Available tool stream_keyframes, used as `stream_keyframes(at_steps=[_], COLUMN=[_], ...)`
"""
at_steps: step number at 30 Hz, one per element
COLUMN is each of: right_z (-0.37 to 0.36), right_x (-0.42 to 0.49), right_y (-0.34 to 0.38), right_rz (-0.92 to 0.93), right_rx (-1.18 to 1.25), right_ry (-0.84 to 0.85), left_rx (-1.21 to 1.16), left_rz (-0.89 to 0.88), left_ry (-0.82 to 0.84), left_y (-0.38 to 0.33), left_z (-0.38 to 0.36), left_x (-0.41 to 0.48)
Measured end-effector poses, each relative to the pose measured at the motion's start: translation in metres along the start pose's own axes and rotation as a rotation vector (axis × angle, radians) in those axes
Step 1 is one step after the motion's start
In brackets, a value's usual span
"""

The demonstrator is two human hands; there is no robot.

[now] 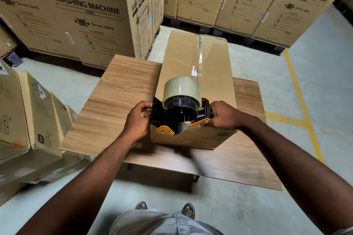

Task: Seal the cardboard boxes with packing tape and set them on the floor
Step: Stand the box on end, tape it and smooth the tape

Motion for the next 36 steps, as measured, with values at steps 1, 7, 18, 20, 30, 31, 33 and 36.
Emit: stream_keyframes(at_steps=[1,7,18,20,30,31,33,36], right_z=[0.002,0.028,0.026,0.023,0.037,0.041,0.05,0.059], right_x=[-0.003,-0.042,-0.057,-0.058,-0.081,-0.087,-0.096,-0.102], right_y=[-0.002,-0.064,-0.122,-0.125,-0.153,-0.16,-0.171,-0.179], right_rz=[0.007,-0.061,0.002,0.008,0.024,0.022,0.023,0.046], right_rx=[-0.016,-0.074,-0.069,-0.029,0.084,0.099,0.128,0.088], right_ry=[-0.013,-0.081,-0.132,-0.145,-0.211,-0.231,-0.264,-0.281], left_rx=[0.018,0.051,0.726,0.795,0.951,0.948,0.922,0.918], left_rz=[-0.012,-0.071,-0.691,-0.677,-0.73,-0.722,-0.706,-0.725], left_ry=[-0.004,-0.058,0.132,0.272,0.418,0.412,0.397,0.385], left_y=[-0.002,-0.012,-0.083,-0.072,-0.043,-0.042,-0.043,-0.047], left_z=[0.001,0.004,-0.099,-0.122,-0.13,-0.129,-0.128,-0.128], left_x=[-0.001,-0.009,-0.078,-0.087,-0.084,-0.084,-0.083,-0.084])
Point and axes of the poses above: each hand's wrist, its own x-axis towards the middle knuckle, its own z-axis out of the back of the hand, y = z × x, the point moved 10 cm from there along x, towards the middle knuckle, and after that the axes turned 5 degrees about -y, right-handed, at the moved point
